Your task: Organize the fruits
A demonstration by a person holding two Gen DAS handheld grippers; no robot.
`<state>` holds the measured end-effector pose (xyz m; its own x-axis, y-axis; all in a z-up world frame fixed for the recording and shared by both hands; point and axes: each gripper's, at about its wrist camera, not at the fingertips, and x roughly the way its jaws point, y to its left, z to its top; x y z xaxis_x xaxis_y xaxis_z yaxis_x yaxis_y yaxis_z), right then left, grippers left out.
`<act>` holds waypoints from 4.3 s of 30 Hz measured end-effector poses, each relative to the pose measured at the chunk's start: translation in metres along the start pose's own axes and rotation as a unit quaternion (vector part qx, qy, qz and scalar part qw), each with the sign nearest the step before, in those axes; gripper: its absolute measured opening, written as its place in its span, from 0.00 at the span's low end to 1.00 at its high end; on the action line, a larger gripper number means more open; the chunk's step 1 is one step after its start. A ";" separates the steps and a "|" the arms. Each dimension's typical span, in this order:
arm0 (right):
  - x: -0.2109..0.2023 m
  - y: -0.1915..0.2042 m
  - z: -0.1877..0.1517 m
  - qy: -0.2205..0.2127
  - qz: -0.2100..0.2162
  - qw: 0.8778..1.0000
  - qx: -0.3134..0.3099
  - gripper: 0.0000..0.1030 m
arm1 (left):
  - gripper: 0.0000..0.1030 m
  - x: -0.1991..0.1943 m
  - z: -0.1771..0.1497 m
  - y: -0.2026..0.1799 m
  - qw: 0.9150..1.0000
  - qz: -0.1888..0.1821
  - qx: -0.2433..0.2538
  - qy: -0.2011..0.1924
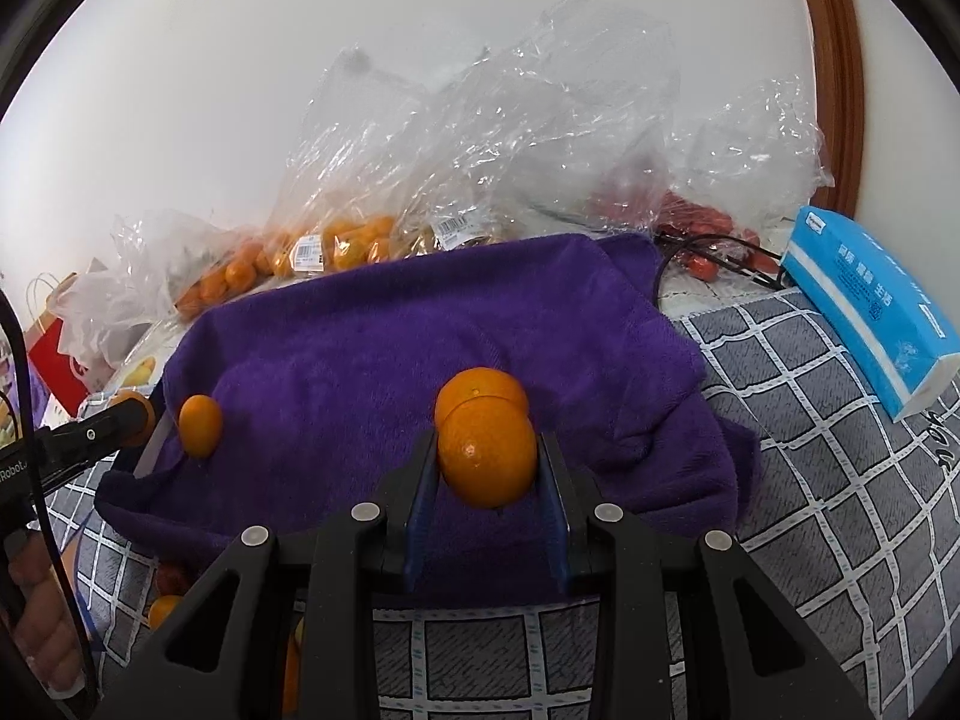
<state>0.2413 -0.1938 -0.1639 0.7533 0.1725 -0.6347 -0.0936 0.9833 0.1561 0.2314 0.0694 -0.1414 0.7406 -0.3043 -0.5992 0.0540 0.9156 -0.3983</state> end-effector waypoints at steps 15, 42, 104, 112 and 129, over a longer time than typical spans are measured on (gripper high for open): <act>0.005 0.006 -0.001 0.012 -0.010 1.000 -0.021 0.31 | 0.31 0.008 -0.008 -0.018 0.999 0.000 0.049 0.021; 0.002 0.011 -0.001 0.006 -0.016 0.999 -0.027 0.40 | 0.31 0.021 -0.009 -0.017 0.997 0.027 0.055 0.037; -0.068 0.051 -0.040 0.008 0.028 0.999 -0.044 0.54 | 0.49 -0.055 0.004 0.017 0.999 0.022 0.018 -0.027; -0.061 0.055 -0.055 0.036 0.067 0.997 -0.027 0.51 | 0.49 -0.065 -0.036 0.042 0.999 0.044 -0.003 0.006; -0.059 0.052 -0.054 0.040 0.098 0.994 0.001 0.33 | 0.51 -0.060 -0.062 0.040 0.998 0.053 0.029 0.015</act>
<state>0.1572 -0.1495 -0.1590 0.6670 0.3643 -0.6499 -0.2324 0.9305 0.2831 0.1473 0.1075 -0.1646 0.7235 -0.2110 -0.6573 0.0149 0.9567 -0.2908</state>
